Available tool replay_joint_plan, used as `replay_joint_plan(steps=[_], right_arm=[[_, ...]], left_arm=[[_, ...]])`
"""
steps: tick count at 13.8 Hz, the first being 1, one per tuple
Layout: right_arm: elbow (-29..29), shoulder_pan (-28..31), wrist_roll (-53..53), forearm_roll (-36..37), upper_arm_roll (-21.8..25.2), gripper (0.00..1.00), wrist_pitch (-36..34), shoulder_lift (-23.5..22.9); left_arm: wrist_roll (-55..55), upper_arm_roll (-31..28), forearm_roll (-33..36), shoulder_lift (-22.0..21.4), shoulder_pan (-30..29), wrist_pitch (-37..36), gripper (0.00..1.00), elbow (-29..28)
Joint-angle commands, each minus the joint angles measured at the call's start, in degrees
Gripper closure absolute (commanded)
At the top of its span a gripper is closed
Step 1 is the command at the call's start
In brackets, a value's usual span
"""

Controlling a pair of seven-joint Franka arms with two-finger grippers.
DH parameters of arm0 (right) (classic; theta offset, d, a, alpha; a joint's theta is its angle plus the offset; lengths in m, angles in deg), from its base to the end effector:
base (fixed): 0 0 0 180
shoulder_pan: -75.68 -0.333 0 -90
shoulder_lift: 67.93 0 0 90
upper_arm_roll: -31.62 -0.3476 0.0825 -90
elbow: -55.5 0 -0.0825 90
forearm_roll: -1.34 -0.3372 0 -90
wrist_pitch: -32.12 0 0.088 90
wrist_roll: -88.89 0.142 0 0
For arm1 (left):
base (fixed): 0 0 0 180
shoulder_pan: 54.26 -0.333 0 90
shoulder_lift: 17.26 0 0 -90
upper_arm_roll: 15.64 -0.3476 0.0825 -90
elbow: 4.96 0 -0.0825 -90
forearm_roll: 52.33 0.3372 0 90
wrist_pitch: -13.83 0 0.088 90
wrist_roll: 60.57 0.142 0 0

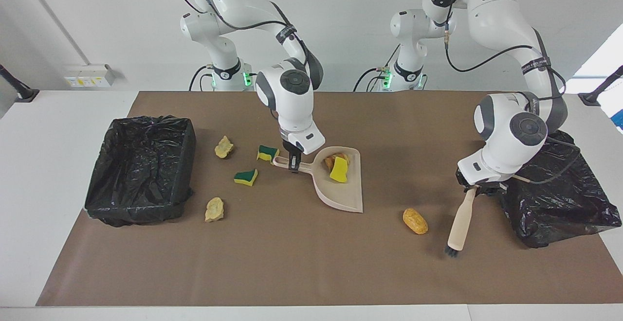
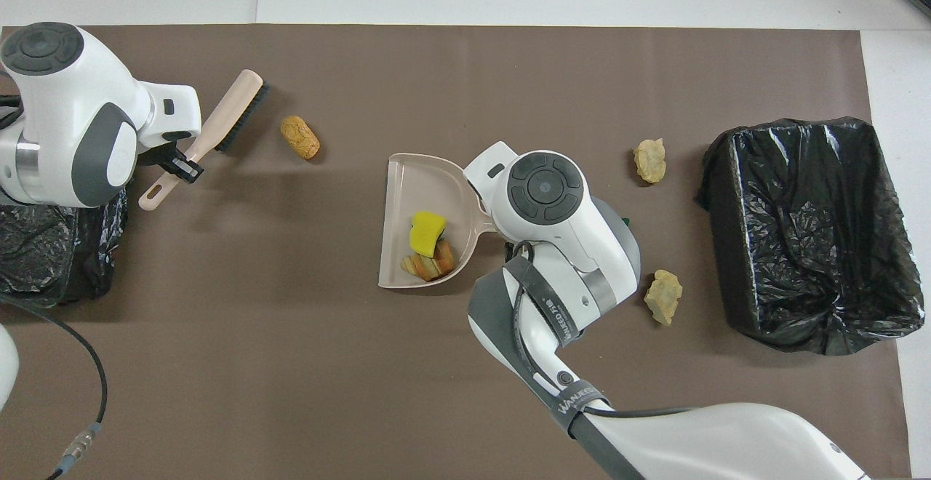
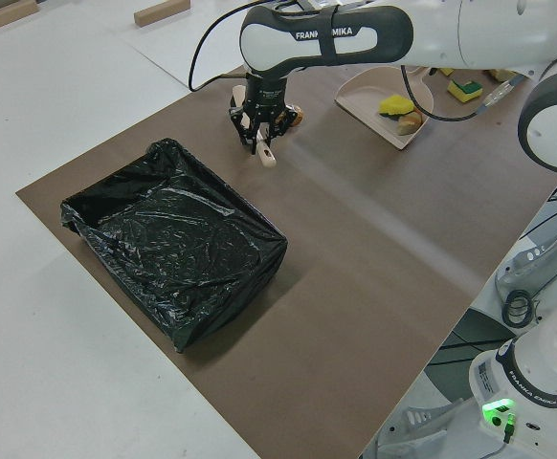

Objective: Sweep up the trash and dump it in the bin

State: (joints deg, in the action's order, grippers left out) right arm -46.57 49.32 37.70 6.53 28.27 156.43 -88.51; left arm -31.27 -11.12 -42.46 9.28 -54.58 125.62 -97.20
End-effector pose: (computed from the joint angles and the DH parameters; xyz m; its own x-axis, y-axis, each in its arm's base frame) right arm 0.5432 0.2992 0.3780 0.1133 0.9932 -0.0255 0.9921 -0.1117 0.0572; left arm 0.6350 -0.0231 0.3669 0.7861 -0.5961 -0.1638 -0.6091 -0.7921 -0.0406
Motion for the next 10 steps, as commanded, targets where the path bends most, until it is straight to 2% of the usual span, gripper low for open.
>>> replay_joint_plan(steps=[1, 7, 10], right_arm=[[-0.94, 0.52, -0.67, -0.45, -0.52, 1.0, 1.46, 0.63], [-0.94, 0.43, -0.58, -0.54, -0.43, 1.0, 1.2, 0.63], [-0.85, 0.35, 0.21, -0.54, -0.52, 1.0, 1.2, 0.63]], left_arm=[[1.1, 0.75, 1.03, -2.1, 1.02, -4.46, 1.0, -2.93], [-0.91, 5.84, 0.42, -9.31, 1.2, -5.36, 1.0, -14.7], [-8.18, 10.76, -0.37, -12.74, 1.2, -5.27, 1.0, -21.03]])
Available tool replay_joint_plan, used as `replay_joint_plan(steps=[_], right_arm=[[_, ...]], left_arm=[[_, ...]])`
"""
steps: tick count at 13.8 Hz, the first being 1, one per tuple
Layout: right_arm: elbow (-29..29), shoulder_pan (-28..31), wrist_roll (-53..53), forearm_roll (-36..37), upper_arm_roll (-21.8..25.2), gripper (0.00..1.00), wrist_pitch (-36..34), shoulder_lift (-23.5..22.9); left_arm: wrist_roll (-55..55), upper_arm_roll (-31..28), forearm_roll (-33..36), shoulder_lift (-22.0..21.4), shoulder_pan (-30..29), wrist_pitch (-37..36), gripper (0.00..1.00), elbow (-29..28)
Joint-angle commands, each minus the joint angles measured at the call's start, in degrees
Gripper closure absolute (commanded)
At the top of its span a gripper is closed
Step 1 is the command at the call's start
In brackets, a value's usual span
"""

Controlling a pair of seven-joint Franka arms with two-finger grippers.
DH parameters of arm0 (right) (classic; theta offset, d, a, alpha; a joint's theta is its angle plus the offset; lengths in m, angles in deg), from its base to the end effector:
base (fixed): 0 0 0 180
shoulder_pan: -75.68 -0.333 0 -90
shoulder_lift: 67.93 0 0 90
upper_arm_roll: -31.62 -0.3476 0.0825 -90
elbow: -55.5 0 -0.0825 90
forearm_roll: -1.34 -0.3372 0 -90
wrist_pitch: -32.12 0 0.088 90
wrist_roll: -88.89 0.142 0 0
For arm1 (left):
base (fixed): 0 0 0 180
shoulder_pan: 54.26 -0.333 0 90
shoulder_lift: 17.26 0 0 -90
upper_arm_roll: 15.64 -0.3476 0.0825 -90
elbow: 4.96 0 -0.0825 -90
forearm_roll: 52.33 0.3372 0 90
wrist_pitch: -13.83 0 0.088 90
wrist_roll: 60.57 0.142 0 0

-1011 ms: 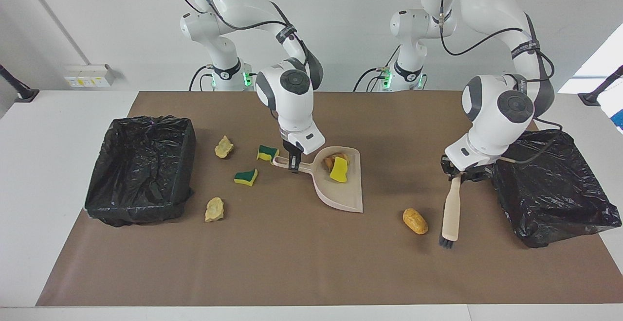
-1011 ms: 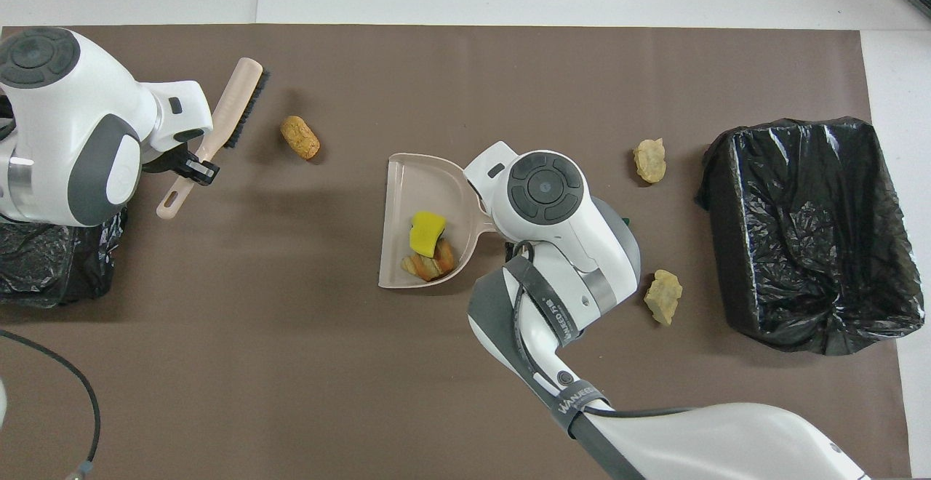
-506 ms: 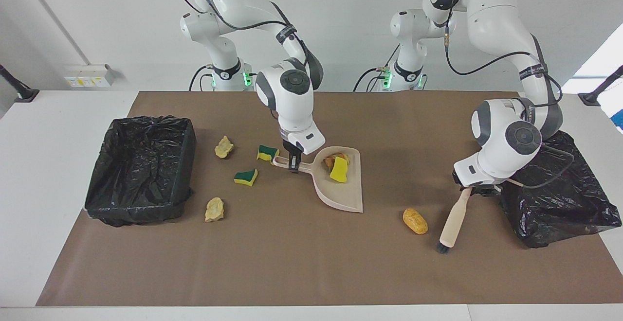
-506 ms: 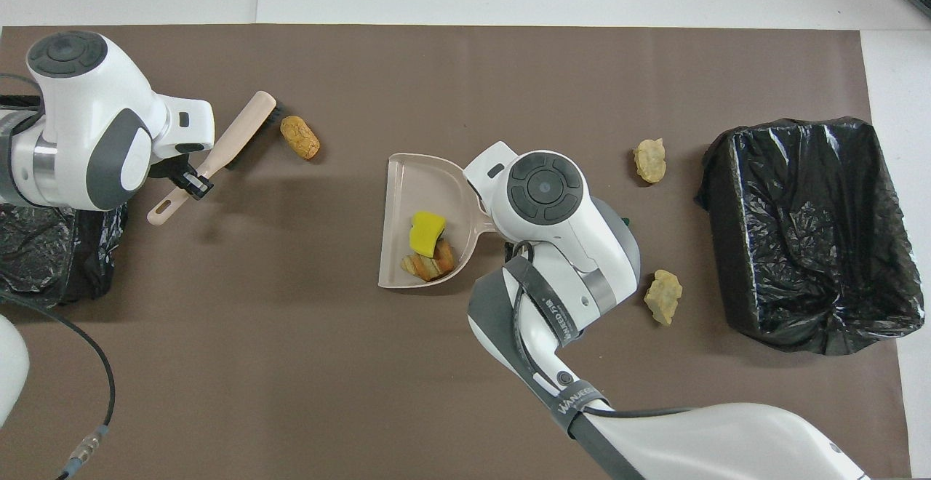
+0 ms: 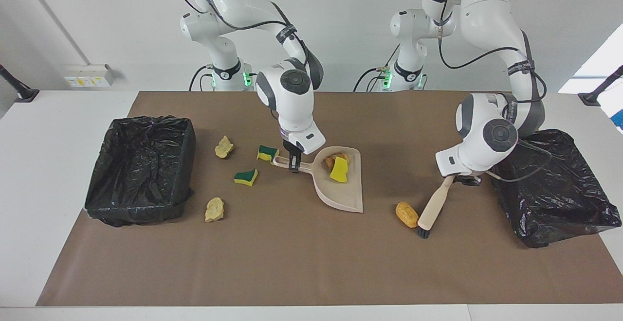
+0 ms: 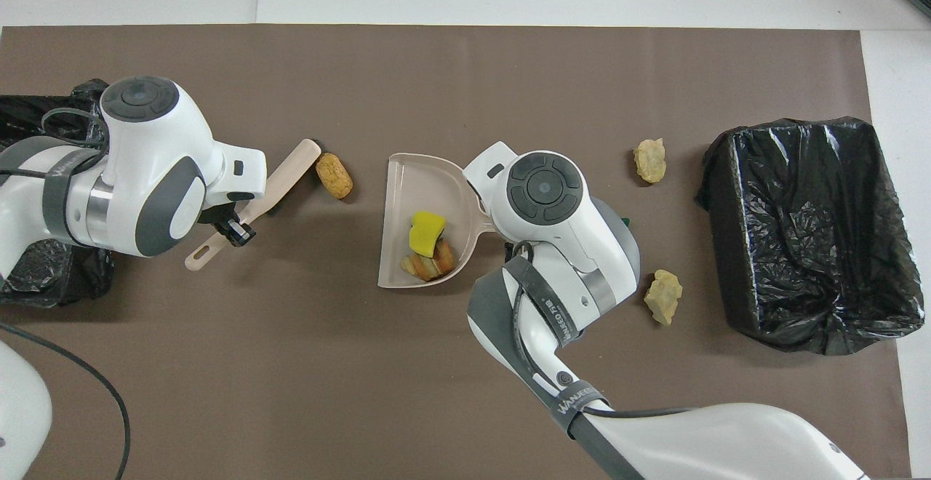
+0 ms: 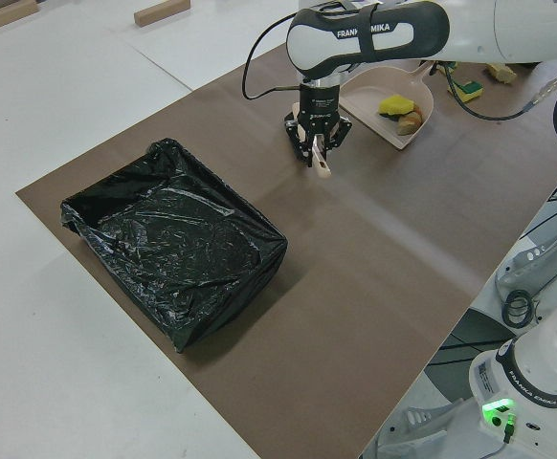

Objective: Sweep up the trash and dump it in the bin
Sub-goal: 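Sweep the tan piece into the dustpan with the left gripper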

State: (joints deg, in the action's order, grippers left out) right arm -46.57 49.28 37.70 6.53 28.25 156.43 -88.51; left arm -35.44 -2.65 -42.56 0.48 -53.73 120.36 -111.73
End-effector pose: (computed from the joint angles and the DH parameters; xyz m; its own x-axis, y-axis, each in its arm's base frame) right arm 0.5428 0.2997 0.3780 0.1123 0.9933 -0.0254 0.9922 -0.1107 0.0572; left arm 0.5404 -0.1029 0.3577 0.6917 -0.6554 -0.3034 -0.6720 -0.7379 0.0620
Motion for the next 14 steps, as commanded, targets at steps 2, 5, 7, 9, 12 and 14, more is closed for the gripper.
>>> replay_joint_plan(steps=[2, 5, 7, 9, 12, 14], right_arm=[[-0.85, 0.38, 0.21, -0.54, -0.5, 1.0, 1.29, 0.63], [-0.85, 0.38, 0.91, -0.88, -0.5, 1.0, 1.46, 0.63], [-0.85, 0.38, 3.45, -1.94, -0.5, 1.0, 1.72, 0.63], [-0.85, 0.29, 4.51, -2.03, -0.5, 1.0, 1.9, 0.63], [-0.85, 0.29, 4.51, -2.03, -0.5, 1.0, 1.99, 0.63], [-0.94, 0.47, 4.34, -2.12, -0.5, 1.0, 3.29, 0.54]], left_arm=[[-11.55, 6.5, -2.99, -4.2, 0.35, 0.16, 1.0, -6.87], [-26.06, 12.22, -4.48, -3.68, 0.35, 2.17, 1.0, -6.69], [-34.14, 13.81, -8.7, -3.41, 0.44, 5.25, 1.0, -6.69], [-38.3, 15.74, -9.5, -2.97, 0.44, 5.88, 1.0, -5.82], [-39.9, 16.01, -12.4, -3.85, 0.35, 4.39, 1.0, -4.32], [-40.68, 15.66, -12.41, -4.2, 0.09, 3.51, 1.0, -4.4]])
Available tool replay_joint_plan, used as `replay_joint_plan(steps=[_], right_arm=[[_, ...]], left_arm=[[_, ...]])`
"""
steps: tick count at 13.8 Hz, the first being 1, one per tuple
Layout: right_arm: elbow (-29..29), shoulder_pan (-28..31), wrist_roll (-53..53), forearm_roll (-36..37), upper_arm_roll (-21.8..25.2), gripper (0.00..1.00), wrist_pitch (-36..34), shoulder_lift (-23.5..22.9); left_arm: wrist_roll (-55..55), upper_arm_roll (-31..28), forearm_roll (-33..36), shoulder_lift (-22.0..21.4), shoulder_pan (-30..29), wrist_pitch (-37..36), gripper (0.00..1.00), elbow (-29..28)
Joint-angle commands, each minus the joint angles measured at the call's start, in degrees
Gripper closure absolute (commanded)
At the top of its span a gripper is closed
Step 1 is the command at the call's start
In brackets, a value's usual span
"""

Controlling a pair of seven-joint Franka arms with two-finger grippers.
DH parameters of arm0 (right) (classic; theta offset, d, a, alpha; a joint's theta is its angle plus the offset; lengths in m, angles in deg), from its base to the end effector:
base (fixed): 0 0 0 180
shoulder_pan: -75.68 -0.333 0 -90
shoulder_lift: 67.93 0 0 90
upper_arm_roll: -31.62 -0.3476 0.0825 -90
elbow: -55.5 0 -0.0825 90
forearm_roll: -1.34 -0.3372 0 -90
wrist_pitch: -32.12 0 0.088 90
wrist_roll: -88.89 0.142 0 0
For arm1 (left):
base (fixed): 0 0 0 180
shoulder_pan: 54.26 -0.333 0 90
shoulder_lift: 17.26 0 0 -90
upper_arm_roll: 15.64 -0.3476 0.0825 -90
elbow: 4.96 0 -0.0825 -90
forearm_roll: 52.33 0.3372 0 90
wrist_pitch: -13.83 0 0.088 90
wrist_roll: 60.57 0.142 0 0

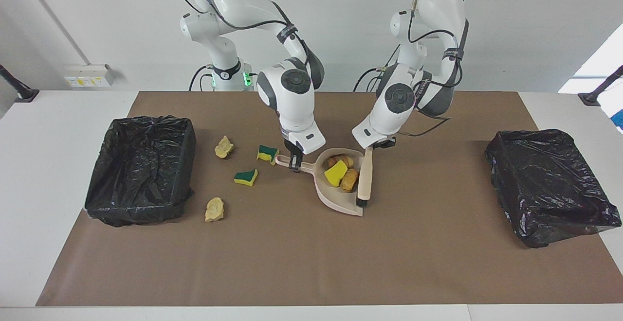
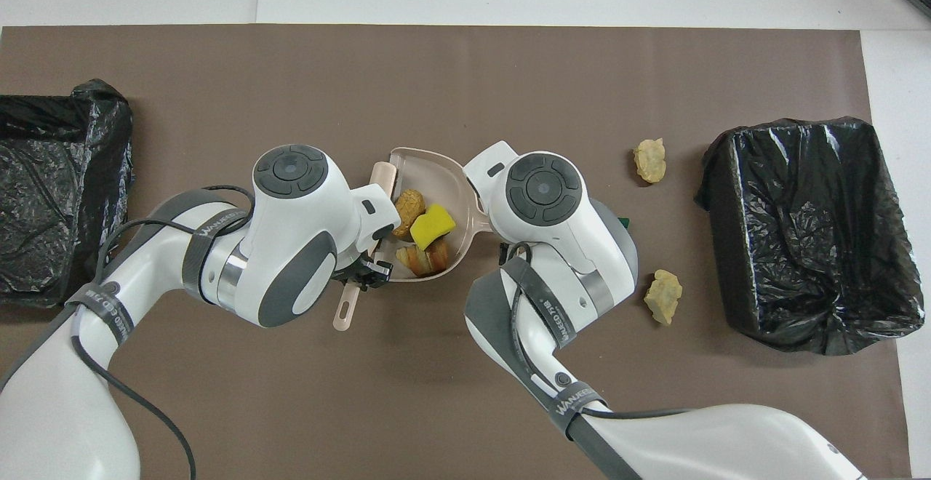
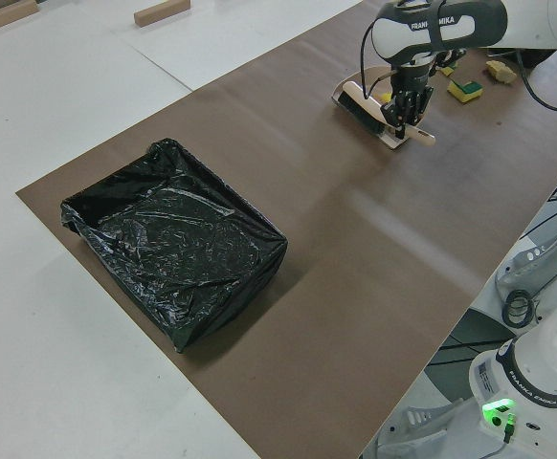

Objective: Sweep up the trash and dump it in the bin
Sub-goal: 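Sweep the tan piece into the dustpan with the left gripper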

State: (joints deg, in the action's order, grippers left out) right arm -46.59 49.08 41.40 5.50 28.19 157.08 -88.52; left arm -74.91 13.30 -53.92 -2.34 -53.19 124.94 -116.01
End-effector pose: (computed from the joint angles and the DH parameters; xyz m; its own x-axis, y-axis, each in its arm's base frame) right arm 0.5421 0.3040 0.3788 0.1807 0.9835 -0.0025 0.9820 -0.1803 0.0565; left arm 0.4710 -0.2605 0.3735 0.9313 -0.2599 -0.2551 -0.2456 -0.9655 0.0868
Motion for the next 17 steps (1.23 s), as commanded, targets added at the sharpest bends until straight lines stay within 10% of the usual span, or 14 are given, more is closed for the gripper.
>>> replay_joint_plan(steps=[1, 7, 17], right_arm=[[-0.92, 1.02, 0.12, -1.52, -0.44, 1.0, 4.49, 0.28], [-0.48, 2.07, -2.08, -3.55, -0.52, 1.0, 6.27, 0.28], [5.93, 14.01, -20.86, -5.83, -0.52, 1.0, -13.23, 5.55]], left_arm=[[-2.17, -0.47, -1.04, -2.6, -0.89, -2.99, 1.0, -0.13], [-8.06, -1.88, -0.87, -12.79, -0.64, -15.12, 1.0, -2.93], [-14.74, 4.08, -22.29, -36.27, 7.8, -1.79, 1.0, -29.56]])
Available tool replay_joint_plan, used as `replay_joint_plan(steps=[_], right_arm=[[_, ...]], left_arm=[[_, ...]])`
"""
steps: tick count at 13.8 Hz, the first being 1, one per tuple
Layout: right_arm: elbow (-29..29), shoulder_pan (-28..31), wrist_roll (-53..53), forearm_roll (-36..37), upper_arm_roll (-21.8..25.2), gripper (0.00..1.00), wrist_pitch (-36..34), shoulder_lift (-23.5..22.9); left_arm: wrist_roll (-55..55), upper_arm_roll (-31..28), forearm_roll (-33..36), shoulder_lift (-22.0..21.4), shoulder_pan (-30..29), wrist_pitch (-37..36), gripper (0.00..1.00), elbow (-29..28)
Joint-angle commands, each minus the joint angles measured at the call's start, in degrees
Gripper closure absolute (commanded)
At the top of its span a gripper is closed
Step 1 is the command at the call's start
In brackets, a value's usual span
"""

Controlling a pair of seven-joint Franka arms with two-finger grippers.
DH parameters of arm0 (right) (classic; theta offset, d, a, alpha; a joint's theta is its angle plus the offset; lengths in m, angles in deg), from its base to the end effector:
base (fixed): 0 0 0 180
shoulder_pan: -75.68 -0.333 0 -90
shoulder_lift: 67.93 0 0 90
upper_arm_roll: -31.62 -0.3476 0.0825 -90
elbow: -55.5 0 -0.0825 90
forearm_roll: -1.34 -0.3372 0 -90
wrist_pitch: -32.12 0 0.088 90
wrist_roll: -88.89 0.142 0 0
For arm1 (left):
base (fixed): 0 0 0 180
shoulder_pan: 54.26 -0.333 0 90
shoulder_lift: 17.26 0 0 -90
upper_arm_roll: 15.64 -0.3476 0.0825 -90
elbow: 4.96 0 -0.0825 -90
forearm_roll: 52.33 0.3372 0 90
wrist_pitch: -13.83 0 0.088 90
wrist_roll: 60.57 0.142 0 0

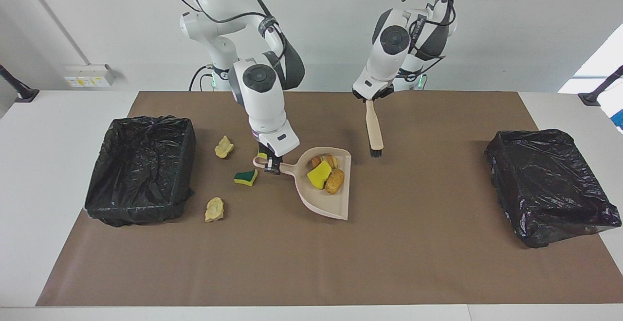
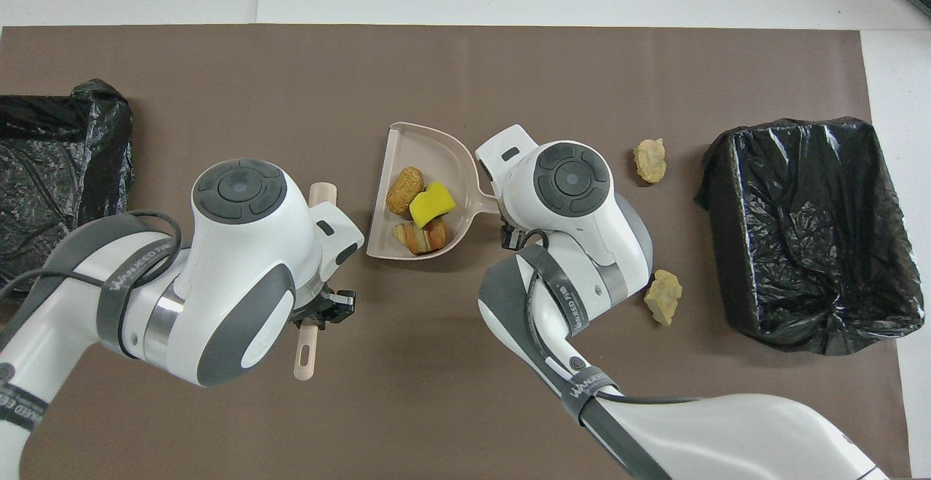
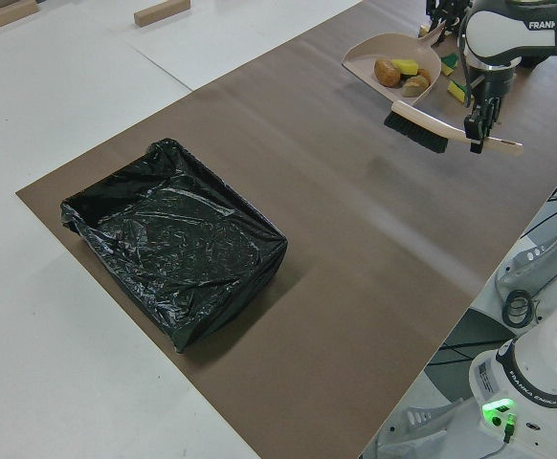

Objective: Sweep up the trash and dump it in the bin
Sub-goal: 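Carry the dustpan with the right gripper over the bin nearest it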

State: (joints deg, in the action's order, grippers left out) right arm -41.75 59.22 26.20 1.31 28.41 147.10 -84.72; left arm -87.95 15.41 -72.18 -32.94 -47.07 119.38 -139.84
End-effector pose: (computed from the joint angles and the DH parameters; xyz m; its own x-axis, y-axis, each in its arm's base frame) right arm 0.5766 0.2028 0.4396 0.1355 0.9905 0.0225 0.9907 -0.1357 0.0073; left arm 0.2705 -0.2709 0.4241 0.9499 -0.0165 -0.3120 -0.0127 -0.9998 0.0141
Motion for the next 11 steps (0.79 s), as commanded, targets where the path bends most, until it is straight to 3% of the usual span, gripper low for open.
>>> replay_joint_plan(steps=[1, 7, 11], right_arm=[[1.88, 6.33, -8.12, -1.99, -0.83, 1.0, -4.92, 2.02], [6.02, 16.27, -18.5, -3.76, -0.22, 1.0, -11.25, 4.03], [6.11, 23.65, -24.39, -2.19, -0.04, 1.0, -14.42, 6.67]], left_arm=[[-4.5, 4.17, -5.88, -5.77, 2.29, 5.96, 1.0, -6.79], [-11.21, 14.03, -11.07, -5.77, 5.46, 21.6, 1.0, -15.66], [-10.77, 14.21, -12.84, -4.89, 5.29, 21.45, 1.0, -15.59]])
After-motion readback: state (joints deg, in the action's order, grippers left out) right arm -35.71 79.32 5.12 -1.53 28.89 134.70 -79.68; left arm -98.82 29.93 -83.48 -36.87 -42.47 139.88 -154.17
